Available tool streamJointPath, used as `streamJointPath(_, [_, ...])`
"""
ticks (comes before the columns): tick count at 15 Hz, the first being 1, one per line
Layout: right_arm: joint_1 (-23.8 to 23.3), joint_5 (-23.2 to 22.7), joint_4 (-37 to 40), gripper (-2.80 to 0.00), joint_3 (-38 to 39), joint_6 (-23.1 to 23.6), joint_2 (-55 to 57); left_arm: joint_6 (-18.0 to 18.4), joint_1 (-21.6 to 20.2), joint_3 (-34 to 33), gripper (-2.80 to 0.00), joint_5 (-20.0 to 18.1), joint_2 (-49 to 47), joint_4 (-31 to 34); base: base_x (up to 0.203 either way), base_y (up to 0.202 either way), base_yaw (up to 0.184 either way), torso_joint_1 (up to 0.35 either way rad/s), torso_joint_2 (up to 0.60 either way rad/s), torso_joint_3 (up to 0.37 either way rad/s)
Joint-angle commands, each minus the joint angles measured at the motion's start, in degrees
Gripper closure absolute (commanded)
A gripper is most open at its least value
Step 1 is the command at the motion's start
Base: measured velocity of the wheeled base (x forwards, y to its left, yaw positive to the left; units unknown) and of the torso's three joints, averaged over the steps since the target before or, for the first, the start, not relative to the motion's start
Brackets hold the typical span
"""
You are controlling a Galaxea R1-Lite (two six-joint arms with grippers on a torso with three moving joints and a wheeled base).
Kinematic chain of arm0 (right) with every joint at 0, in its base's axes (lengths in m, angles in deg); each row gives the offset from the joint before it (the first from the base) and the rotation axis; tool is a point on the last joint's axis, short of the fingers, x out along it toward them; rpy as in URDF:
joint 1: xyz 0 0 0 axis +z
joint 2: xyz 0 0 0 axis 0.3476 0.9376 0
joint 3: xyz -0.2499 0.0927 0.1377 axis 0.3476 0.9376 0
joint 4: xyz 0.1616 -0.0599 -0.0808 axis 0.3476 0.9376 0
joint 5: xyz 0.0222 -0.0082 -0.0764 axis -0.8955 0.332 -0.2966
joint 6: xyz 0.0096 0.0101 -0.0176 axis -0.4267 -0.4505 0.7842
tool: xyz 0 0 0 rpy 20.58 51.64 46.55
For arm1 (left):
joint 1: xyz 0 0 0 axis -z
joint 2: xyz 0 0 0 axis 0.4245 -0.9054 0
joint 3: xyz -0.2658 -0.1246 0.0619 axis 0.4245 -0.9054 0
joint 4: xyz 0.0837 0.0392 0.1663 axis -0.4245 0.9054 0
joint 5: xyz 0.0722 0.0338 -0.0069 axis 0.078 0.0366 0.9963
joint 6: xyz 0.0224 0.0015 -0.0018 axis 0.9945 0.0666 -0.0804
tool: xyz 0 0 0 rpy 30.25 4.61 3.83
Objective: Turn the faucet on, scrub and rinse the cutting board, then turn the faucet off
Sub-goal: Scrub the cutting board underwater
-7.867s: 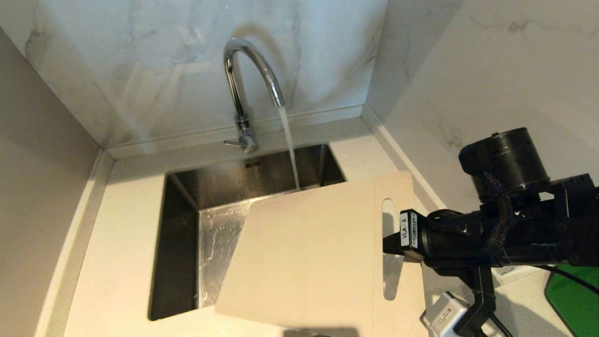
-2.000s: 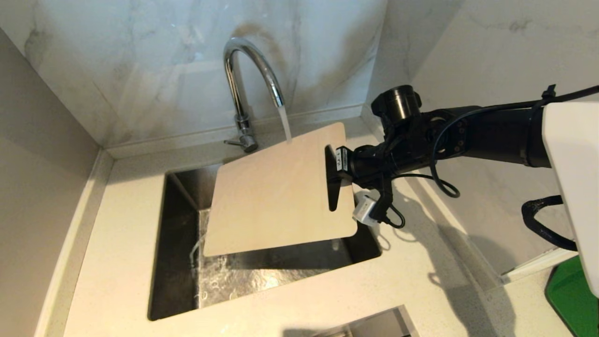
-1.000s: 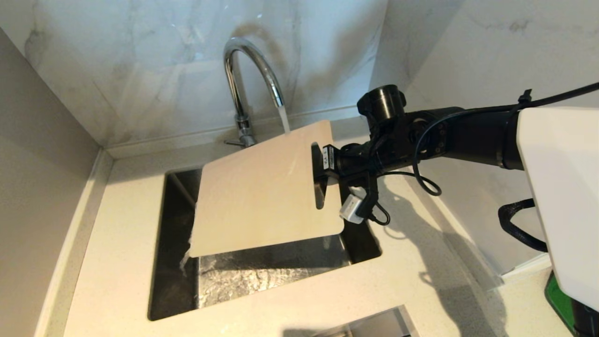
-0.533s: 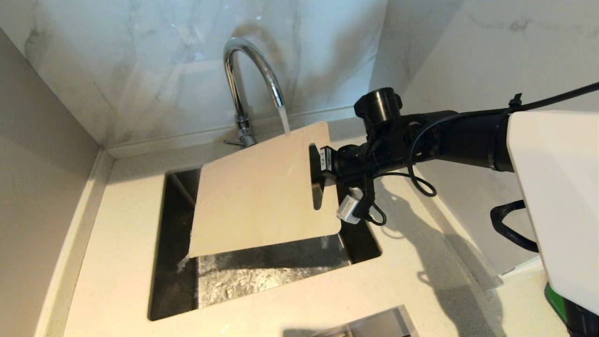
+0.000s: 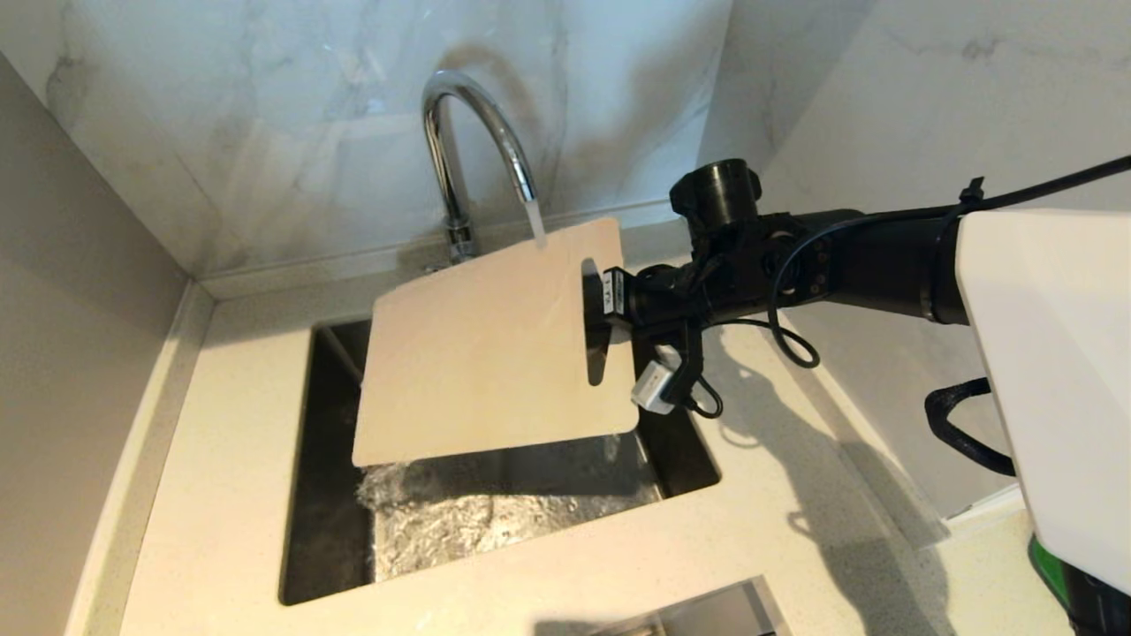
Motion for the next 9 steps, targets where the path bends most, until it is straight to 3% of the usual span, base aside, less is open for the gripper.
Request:
streamJointPath(1, [0.0, -0.3, 0.2, 0.0, 0.4, 0.9, 0.0, -0.1, 0.0, -0.2, 0.0, 0.0, 0.2, 0.0, 0.0, 0.0, 0.0, 0.0, 0.0, 0.0])
streamJointPath(9, [1.3, -1.4, 0.9, 0.0, 9.1, 0.9, -4.2, -0.1, 0.0, -0.2, 0.0, 0.0, 0.1, 0.0, 0.0, 0.0, 0.0, 0.0, 0.0, 0.0])
